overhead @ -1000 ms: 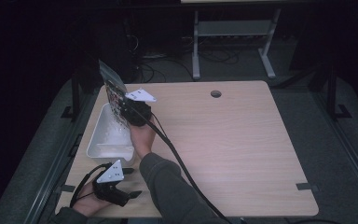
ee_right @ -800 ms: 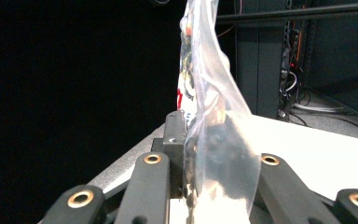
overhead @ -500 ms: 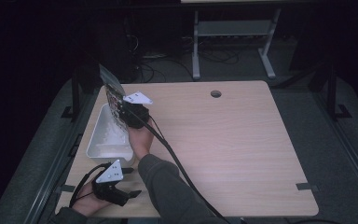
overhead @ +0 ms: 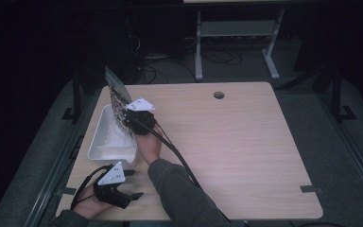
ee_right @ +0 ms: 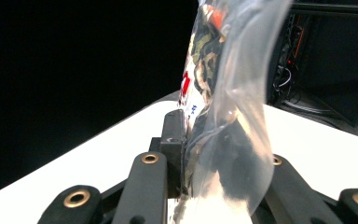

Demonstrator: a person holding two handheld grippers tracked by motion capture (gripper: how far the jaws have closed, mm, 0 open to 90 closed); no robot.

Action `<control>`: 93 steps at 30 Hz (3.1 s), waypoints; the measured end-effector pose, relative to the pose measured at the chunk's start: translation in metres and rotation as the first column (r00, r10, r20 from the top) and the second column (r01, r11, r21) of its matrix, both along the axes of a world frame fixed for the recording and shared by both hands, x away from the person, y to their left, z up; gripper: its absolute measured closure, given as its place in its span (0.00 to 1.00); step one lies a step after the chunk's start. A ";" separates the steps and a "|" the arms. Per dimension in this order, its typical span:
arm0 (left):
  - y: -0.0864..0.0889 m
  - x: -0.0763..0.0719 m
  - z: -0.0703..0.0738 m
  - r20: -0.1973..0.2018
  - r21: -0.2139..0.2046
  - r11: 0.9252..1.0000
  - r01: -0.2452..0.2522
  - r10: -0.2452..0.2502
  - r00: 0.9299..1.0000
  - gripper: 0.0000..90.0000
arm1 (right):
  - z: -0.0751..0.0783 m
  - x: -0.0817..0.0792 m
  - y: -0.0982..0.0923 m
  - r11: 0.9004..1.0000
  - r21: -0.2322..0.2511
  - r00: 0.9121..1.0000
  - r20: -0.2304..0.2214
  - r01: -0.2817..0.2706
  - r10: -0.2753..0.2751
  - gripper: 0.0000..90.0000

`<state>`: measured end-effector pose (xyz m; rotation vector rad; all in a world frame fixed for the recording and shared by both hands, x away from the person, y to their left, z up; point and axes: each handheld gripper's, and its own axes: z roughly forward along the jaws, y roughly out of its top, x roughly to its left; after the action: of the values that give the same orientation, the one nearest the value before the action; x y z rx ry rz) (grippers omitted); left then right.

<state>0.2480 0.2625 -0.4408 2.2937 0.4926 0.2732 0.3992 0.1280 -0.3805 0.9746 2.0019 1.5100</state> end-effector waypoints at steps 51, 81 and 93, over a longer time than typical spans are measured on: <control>-0.001 0.002 -0.001 0.000 0.001 1.000 -0.008 0.008 1.000 0.20 | 0.011 0.005 -0.067 0.972 0.138 0.963 -0.163 -0.191 0.213 0.41; -0.002 0.003 -0.002 -0.007 0.010 1.000 -0.009 0.010 1.000 0.20 | 0.012 -0.018 -0.158 0.963 0.144 0.941 -0.221 -0.228 0.256 0.34; -0.002 0.004 -0.003 -0.009 0.005 1.000 -0.014 0.014 1.000 0.20 | 0.008 -0.033 -0.200 0.964 0.147 0.938 -0.238 -0.221 0.251 0.32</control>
<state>0.2517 0.2604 -0.4438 2.2978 0.5133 0.2710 0.3662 -0.0717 -0.3724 1.0515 2.3022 1.7215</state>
